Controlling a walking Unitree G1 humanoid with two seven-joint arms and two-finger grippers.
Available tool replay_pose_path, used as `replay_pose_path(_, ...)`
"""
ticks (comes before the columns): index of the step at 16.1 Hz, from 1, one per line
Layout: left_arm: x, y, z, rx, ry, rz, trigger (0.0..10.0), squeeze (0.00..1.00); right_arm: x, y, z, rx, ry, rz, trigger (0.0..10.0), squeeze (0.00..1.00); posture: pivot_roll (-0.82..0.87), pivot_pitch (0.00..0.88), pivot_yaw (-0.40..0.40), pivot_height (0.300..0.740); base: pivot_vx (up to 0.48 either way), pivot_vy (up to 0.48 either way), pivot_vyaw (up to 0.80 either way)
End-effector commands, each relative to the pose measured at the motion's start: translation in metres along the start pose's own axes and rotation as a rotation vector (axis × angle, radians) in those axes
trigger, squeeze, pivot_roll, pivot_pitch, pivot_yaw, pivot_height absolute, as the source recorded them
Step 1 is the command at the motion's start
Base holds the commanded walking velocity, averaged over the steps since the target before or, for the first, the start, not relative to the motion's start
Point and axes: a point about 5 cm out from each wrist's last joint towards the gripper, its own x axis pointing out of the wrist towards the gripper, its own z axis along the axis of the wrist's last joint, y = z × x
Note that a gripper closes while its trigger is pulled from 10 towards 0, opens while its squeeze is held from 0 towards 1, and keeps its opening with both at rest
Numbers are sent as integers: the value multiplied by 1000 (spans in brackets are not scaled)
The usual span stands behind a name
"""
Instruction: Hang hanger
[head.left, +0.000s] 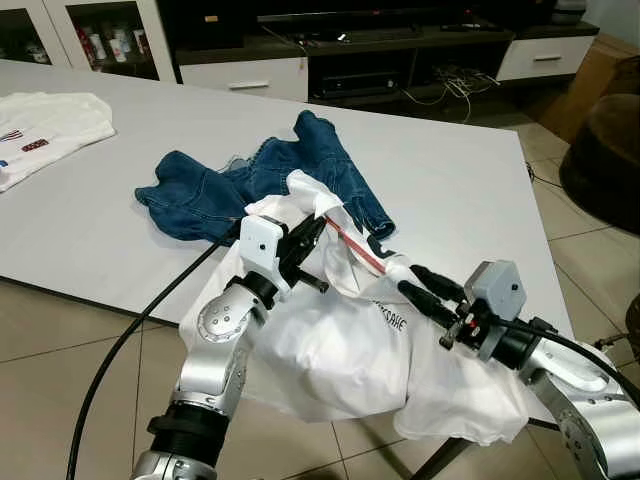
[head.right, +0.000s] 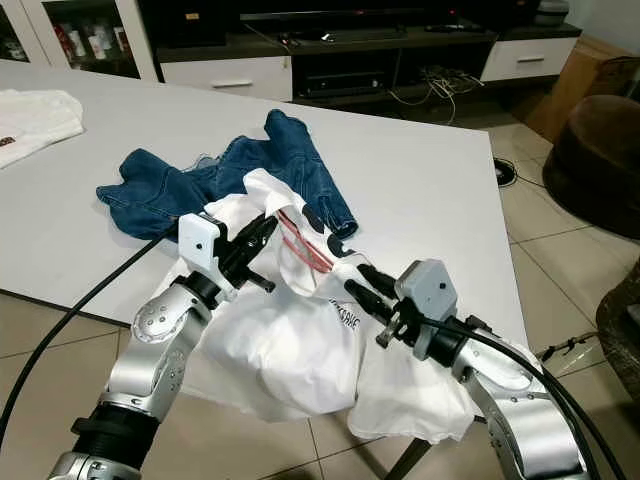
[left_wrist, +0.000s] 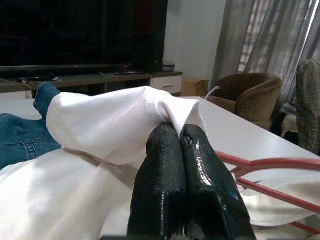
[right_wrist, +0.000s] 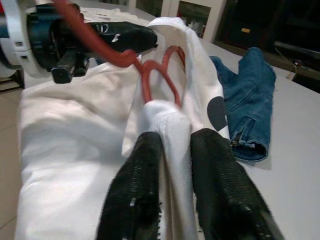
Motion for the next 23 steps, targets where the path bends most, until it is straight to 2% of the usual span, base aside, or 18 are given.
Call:
replay_pose_path(1,1,-1,3,18,-14,-5,0,0,2,0,9,-44,-19,0,10000,0,-3,38,-1,740,0,0,0)
replay_pose_path(5,1,-1,3,20,-14,-7,0,0,10,5,25,-94,-55,1,10000,0,-3,38,0,740,0,0,0)
replay_pose_path(8,2,-1,3,18,-15,-6,0,0,19,9,17,-80,-33,-37,10000,0,-5,37,-3,740,0,0,0)
replay_pose_path(11,3,-2,3,17,-15,-8,0,0,24,8,13,-105,-9,-78,10000,0,-2,38,-2,740,0,0,0)
replay_pose_path(13,1,-1,3,18,-13,-5,0,0,17,4,5,-217,51,-80,10000,0,-2,42,-1,740,0,0,0)
replay_pose_path(15,0,0,2,19,-8,-4,0,0,13,14,-2,-374,90,11,10000,0,-5,43,2,740,0,0,0)
replay_pose_path(19,2,-2,3,17,-9,-10,0,0,26,31,-7,-339,73,72,10000,0,-4,43,7,740,0,0,0)
replay_pose_path(20,2,-2,3,17,-9,-11,0,0,32,34,-11,-347,73,89,10000,153,-6,43,8,740,0,0,0)
replay_pose_path(21,2,-1,3,18,-8,-12,0,0,38,38,-15,-353,76,105,10000,173,-6,43,8,740,0,0,0)
replay_pose_path(23,2,-1,3,20,-9,-12,0,0,44,40,-20,-358,83,113,10000,106,4,43,10,740,0,0,0)
